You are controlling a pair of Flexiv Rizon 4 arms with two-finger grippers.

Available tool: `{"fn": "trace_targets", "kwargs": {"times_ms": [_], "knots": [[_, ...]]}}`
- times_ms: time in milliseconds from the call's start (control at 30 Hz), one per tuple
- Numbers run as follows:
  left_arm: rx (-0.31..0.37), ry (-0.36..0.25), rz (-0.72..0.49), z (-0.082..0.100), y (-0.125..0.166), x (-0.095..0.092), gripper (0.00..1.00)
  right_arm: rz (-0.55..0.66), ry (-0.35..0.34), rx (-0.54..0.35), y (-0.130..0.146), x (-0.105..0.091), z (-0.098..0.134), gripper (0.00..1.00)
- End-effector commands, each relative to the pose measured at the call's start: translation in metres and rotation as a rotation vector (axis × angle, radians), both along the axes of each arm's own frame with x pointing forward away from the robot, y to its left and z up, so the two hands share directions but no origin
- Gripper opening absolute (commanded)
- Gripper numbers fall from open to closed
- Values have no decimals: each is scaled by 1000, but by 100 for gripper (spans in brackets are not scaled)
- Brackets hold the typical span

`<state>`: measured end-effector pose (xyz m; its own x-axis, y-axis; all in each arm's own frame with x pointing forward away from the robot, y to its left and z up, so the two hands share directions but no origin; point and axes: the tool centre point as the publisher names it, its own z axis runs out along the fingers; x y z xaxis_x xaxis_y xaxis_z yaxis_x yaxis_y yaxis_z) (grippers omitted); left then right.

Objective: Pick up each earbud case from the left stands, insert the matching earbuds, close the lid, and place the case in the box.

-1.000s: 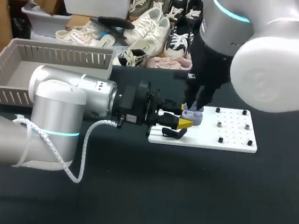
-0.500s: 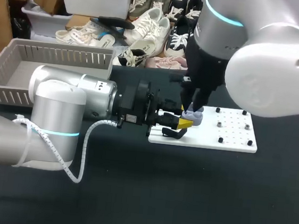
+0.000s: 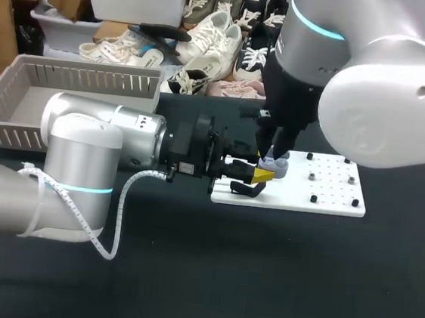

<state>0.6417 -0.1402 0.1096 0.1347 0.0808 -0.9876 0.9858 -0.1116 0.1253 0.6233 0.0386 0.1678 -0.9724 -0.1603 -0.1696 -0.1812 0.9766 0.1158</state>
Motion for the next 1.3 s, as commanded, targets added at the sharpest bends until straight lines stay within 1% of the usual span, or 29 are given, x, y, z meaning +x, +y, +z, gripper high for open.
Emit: {"fn": "trace_targets", "kwargs": {"times_ms": [33, 633, 1300], "knots": [[-2, -2, 3, 0, 0, -1, 0, -3, -2, -2, 1, 0, -2, 0], [-2, -2, 3, 0, 0, -1, 0, -7, 1, -15, -1, 5, -7, 0], [-2, -2, 3, 0, 0, -1, 0, -12, 1, -36, -2, 6, -13, 0]]}}
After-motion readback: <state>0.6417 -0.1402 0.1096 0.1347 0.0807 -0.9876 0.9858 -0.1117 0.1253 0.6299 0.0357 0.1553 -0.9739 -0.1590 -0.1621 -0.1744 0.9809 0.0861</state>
